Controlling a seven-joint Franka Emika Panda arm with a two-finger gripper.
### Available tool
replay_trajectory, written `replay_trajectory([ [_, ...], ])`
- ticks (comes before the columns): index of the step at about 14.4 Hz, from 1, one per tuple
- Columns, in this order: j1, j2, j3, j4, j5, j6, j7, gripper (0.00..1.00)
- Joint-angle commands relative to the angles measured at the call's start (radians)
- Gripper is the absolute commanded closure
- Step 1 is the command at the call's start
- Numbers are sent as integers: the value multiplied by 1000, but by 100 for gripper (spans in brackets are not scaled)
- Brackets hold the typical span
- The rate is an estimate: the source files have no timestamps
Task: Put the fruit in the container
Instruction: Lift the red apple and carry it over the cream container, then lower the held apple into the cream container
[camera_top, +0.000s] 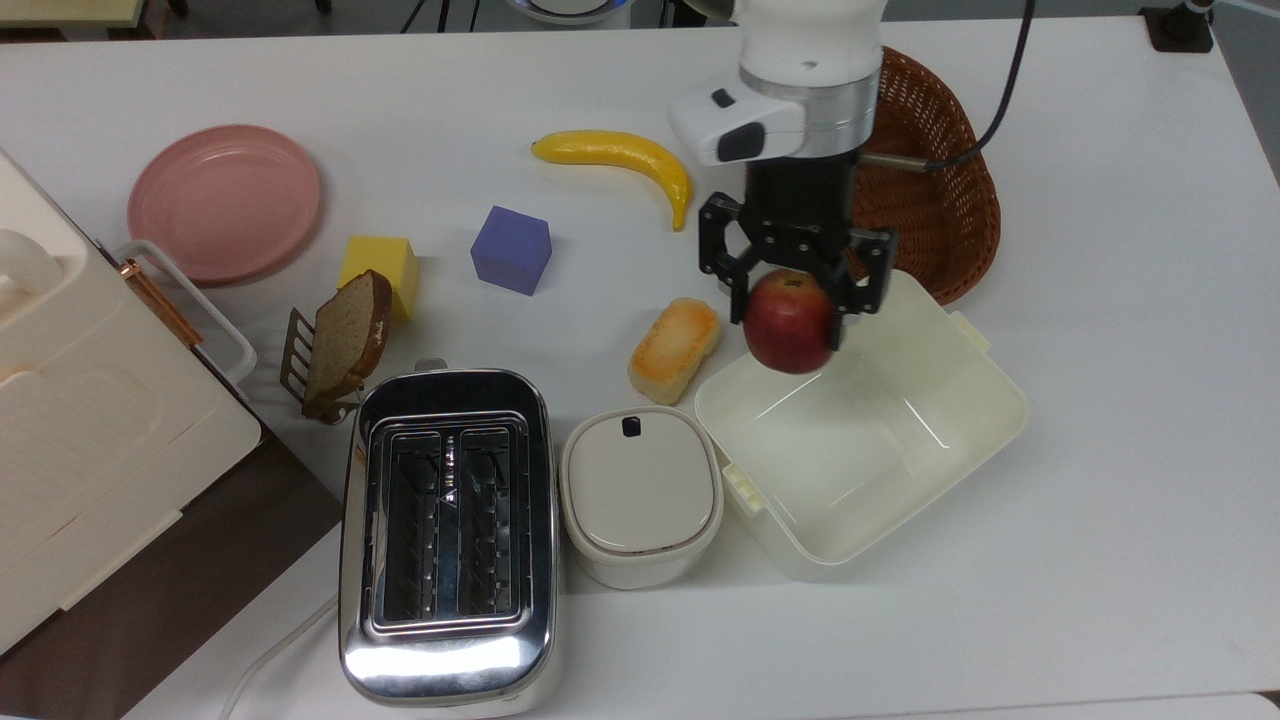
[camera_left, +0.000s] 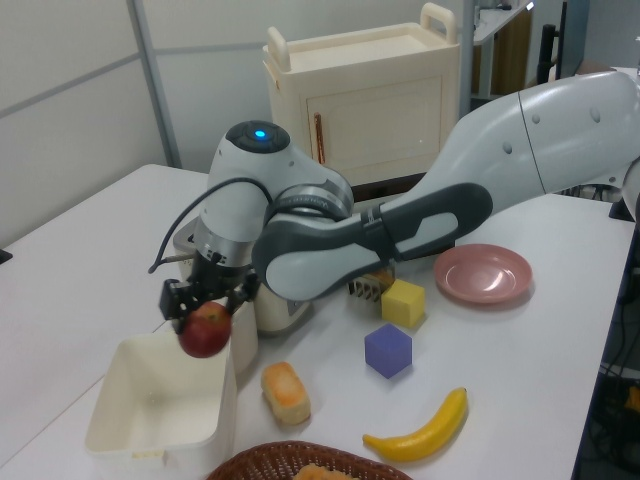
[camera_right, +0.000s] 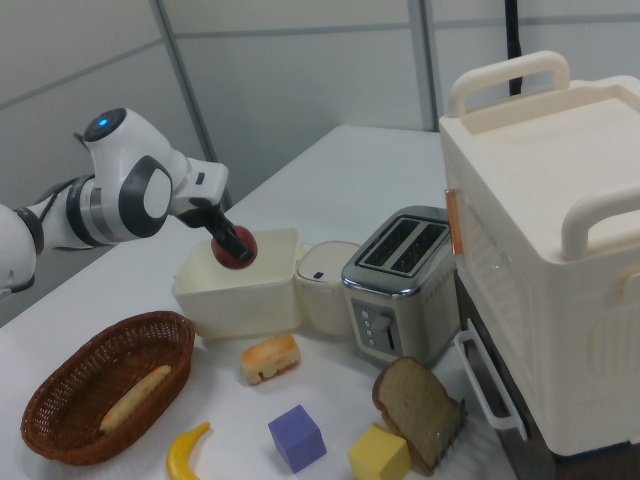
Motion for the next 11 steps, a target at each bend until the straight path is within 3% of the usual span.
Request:
replay_trajectory([
  [1, 9, 18, 4, 7, -84, 110, -20, 66],
  [11, -1, 113, 12, 10, -238, 237, -21, 67],
])
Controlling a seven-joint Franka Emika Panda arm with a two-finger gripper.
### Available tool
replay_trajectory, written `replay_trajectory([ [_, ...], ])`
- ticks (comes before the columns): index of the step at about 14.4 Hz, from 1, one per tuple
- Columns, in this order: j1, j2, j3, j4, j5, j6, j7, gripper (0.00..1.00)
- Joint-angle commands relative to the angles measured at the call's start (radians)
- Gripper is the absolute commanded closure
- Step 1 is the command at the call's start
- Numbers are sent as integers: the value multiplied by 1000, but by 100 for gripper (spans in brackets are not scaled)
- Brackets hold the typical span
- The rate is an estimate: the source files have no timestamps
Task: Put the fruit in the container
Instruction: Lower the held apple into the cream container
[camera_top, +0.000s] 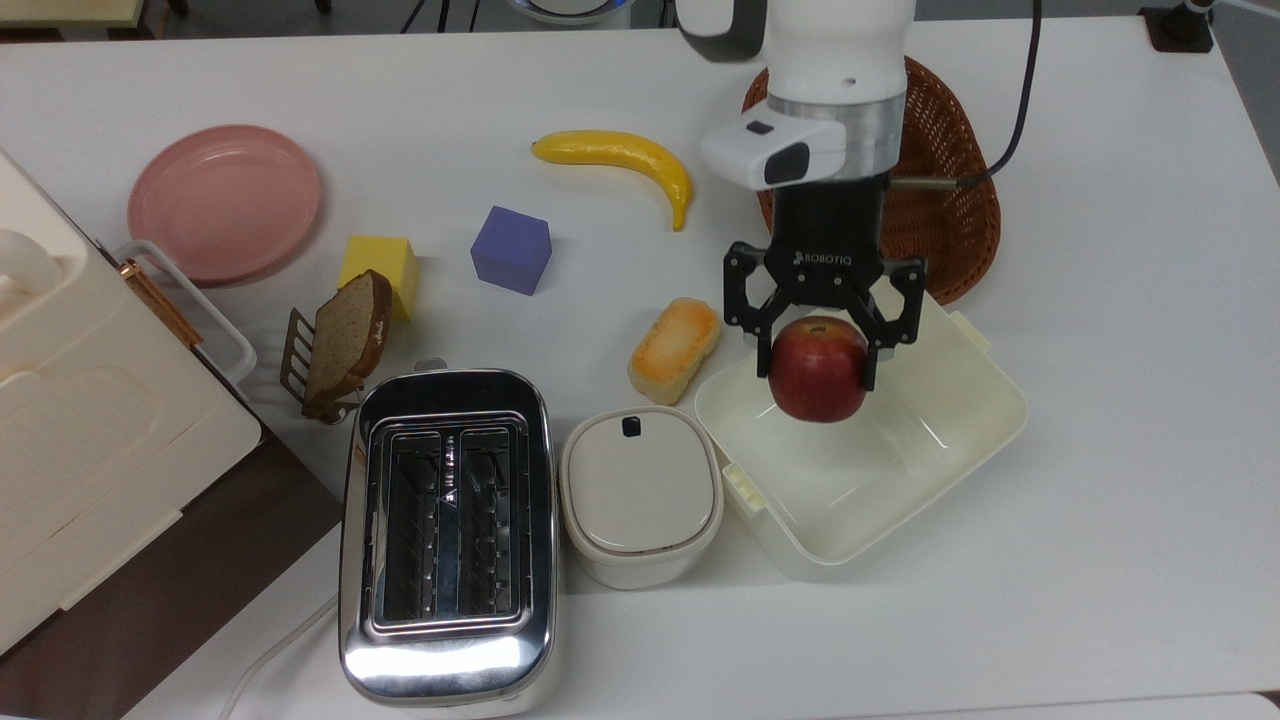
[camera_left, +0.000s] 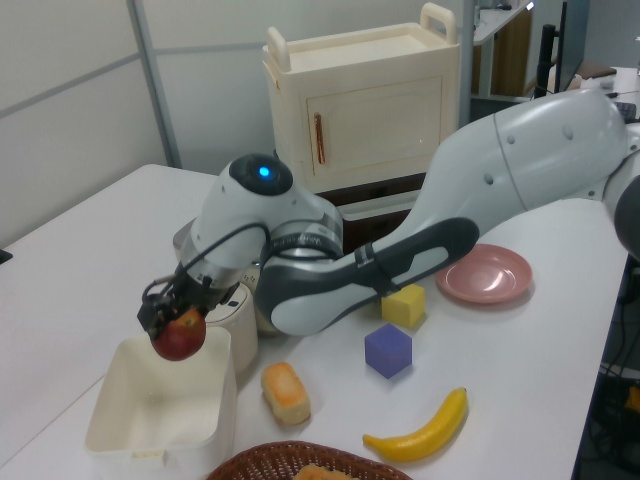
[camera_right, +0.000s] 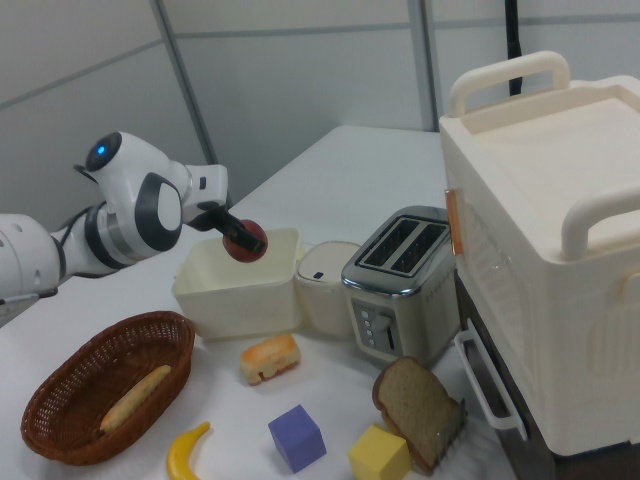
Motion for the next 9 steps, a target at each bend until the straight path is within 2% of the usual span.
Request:
replay_trajectory([
  [1, -6, 45, 8, 9, -64, 37, -19, 67],
  [9, -3, 53, 19, -30, -84, 36, -20, 66],
])
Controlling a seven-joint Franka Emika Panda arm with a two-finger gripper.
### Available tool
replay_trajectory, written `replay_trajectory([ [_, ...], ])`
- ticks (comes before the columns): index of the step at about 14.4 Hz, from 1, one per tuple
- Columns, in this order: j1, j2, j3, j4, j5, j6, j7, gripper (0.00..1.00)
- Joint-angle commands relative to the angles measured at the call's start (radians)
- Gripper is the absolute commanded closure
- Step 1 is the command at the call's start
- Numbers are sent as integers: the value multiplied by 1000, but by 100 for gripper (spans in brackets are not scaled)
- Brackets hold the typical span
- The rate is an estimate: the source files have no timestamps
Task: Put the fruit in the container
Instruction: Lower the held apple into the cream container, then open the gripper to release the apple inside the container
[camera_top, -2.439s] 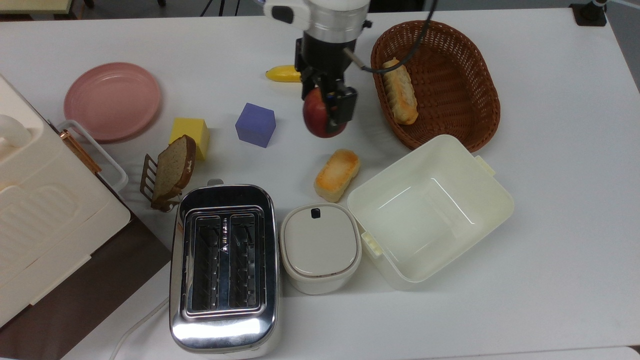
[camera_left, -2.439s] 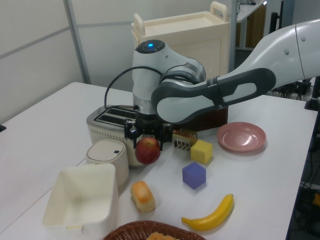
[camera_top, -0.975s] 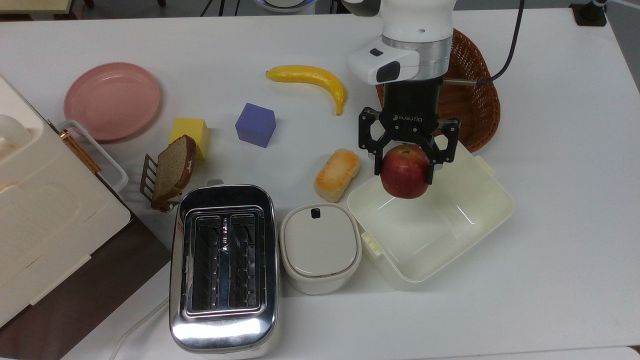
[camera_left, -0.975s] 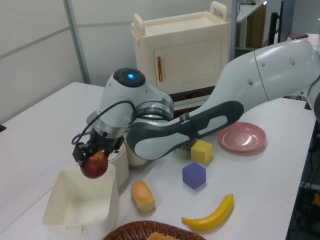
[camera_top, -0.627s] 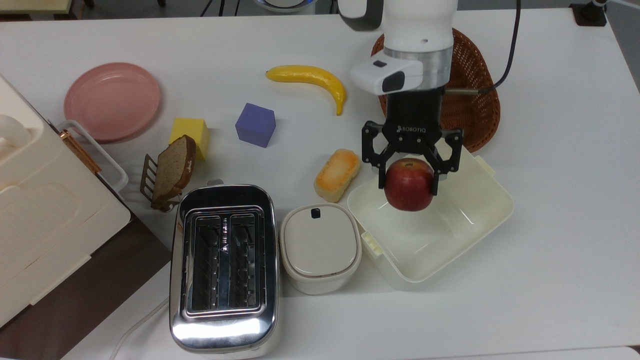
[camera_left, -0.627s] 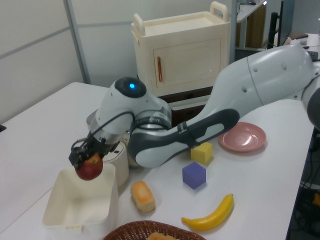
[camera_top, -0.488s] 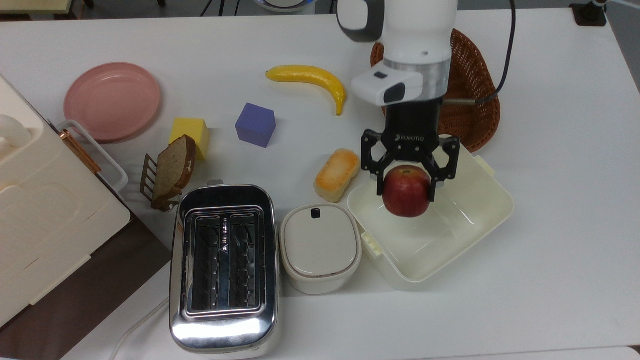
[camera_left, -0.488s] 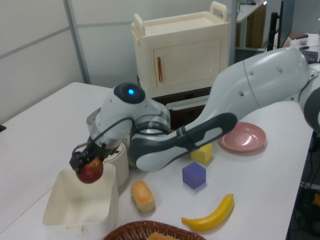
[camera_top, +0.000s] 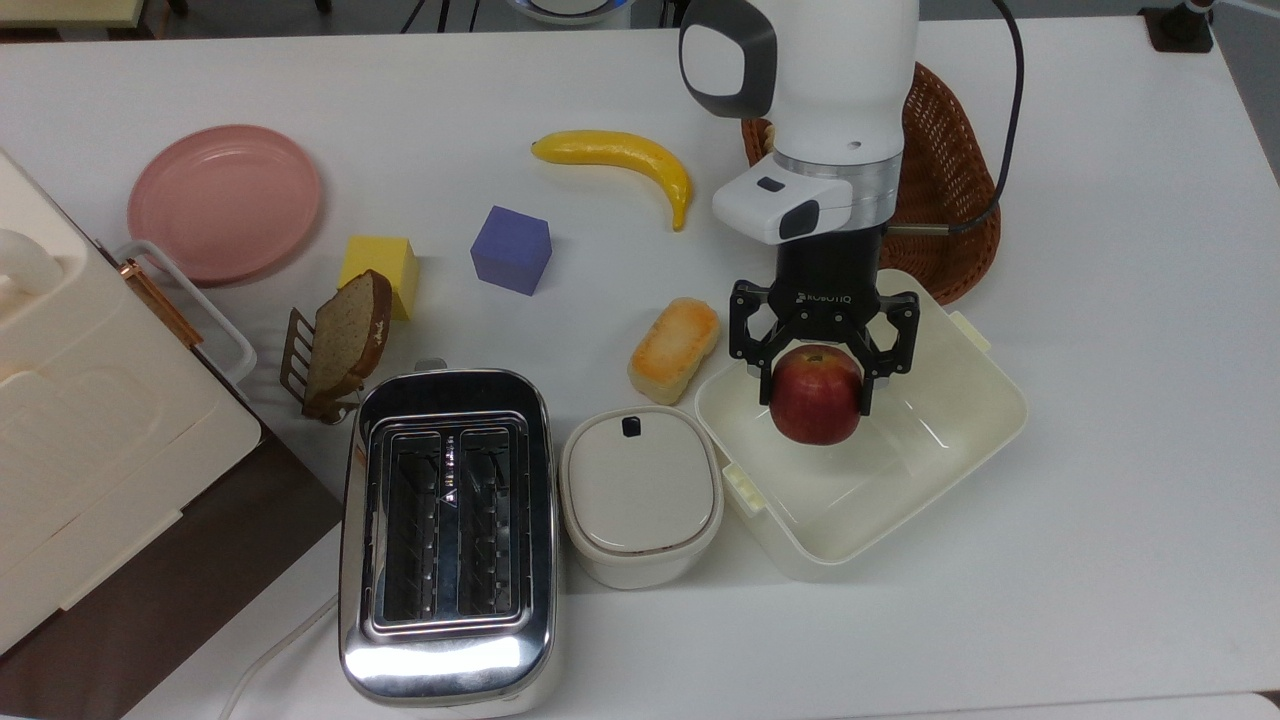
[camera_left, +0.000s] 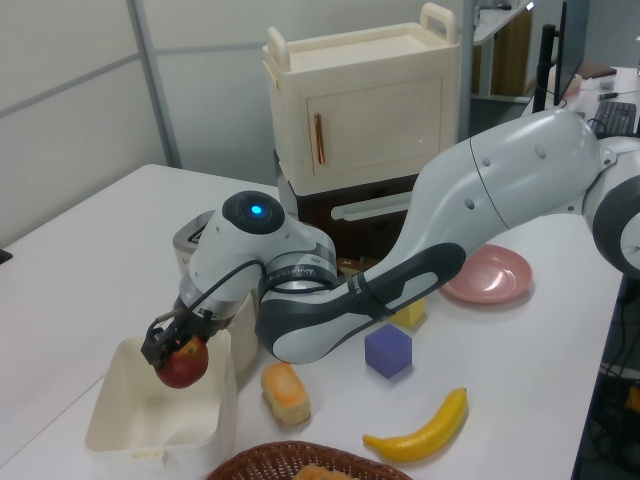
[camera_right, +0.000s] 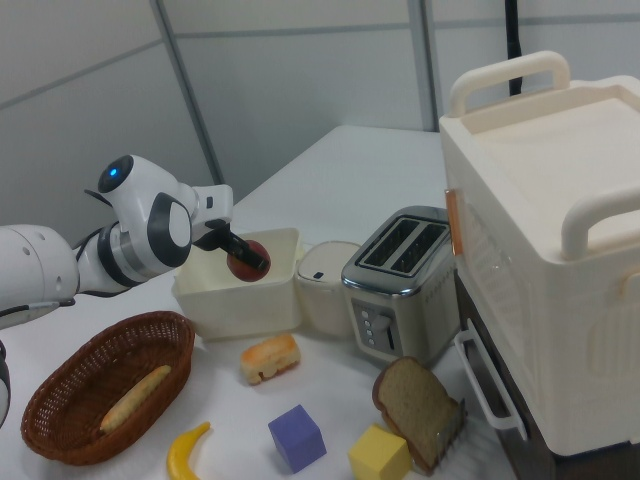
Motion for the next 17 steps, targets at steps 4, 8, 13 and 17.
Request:
replay_trajectory([
  [4, -4, -9, 6, -45, -45, 14, -9, 66],
  [8, -4, -9, 6, -45, -47, 14, -9, 66],
  [13, -6, -9, 6, -44, -47, 13, -10, 0],
  [17, -6, -6, 6, -44, -48, 14, -10, 0],
])
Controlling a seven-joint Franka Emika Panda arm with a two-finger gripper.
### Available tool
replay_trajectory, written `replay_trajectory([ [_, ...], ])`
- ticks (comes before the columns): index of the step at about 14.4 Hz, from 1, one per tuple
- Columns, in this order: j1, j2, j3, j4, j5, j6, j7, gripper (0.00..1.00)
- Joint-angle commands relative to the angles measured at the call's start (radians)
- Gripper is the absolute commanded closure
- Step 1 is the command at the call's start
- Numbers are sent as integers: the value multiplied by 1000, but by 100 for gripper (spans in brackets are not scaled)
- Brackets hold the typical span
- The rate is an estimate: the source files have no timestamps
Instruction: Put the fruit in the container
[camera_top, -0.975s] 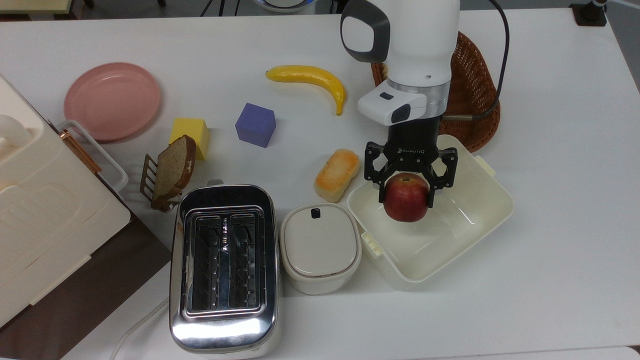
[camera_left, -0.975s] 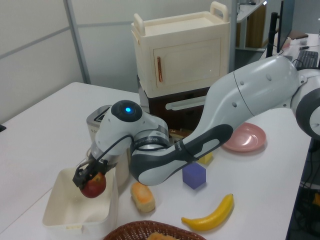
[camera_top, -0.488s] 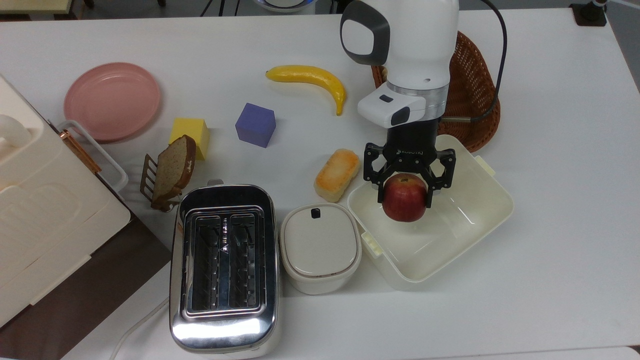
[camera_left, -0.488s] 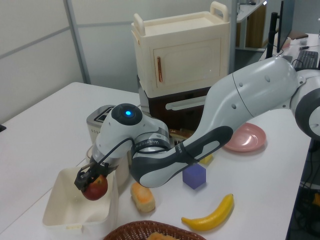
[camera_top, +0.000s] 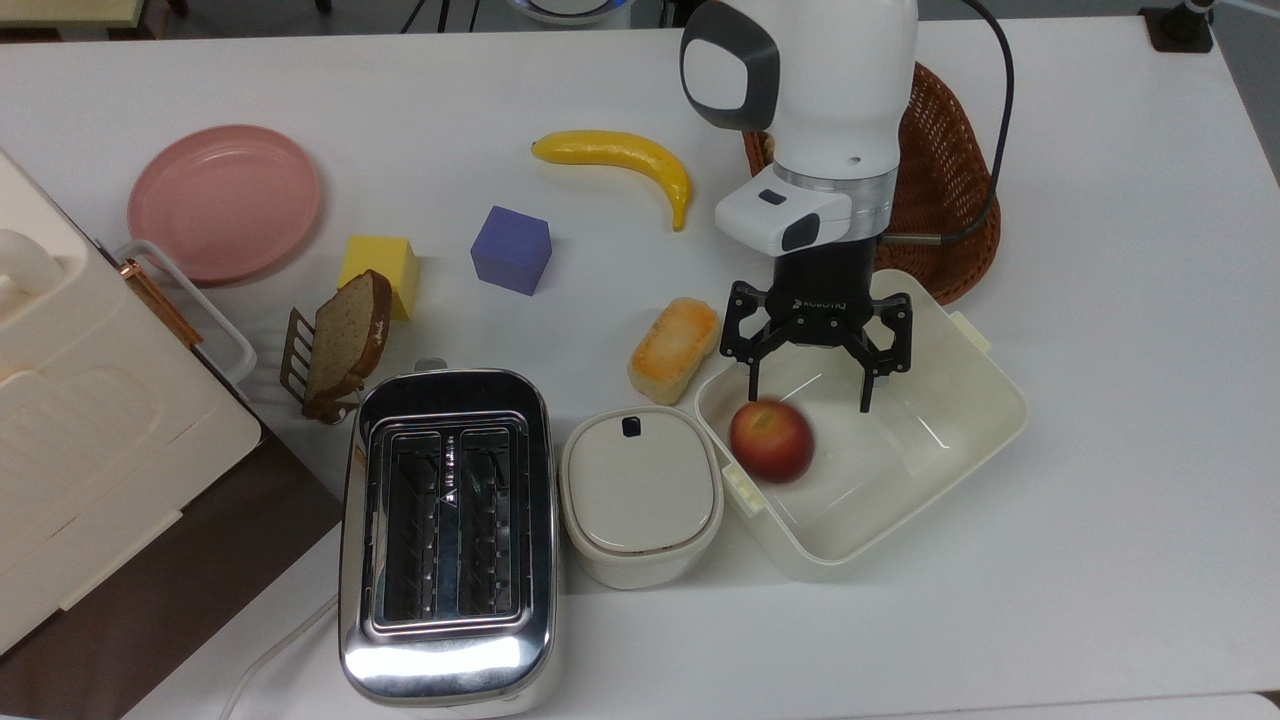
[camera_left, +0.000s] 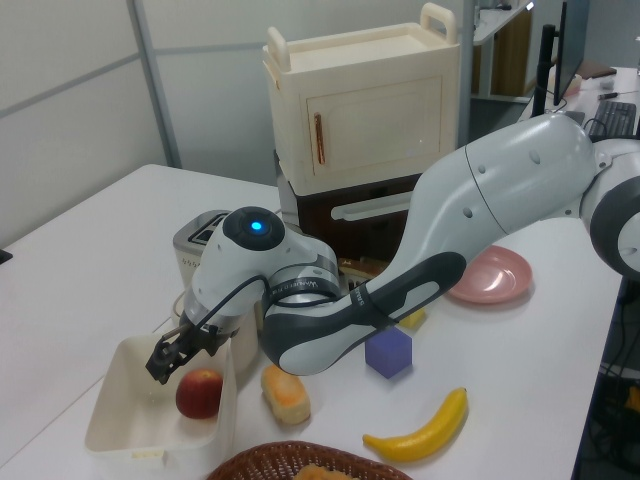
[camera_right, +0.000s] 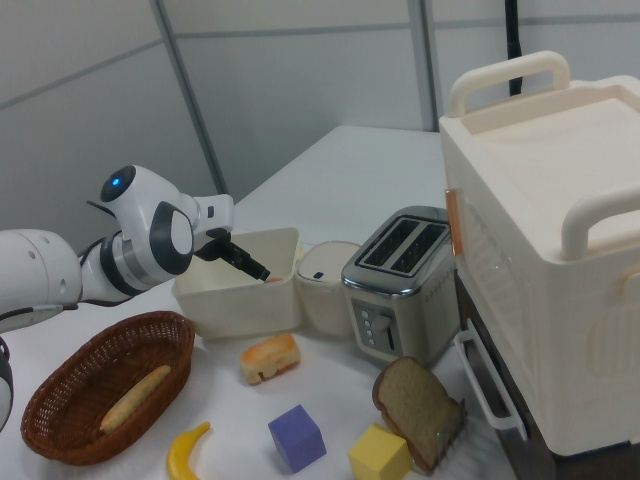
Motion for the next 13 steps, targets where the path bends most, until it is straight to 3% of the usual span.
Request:
replay_trajectory([
  [1, -6, -16, 4, -17, -19, 13, -7, 0],
  [5, -30, -65, 6, -16, 9, -36, -7, 0],
  [8, -36, -193, 7, -8, 78, -411, -62, 0],
  [11, -88, -376, -8, -7, 289, -764, -468, 0],
  [13, -102, -465, -66, 13, 348, -915, -609, 0],
])
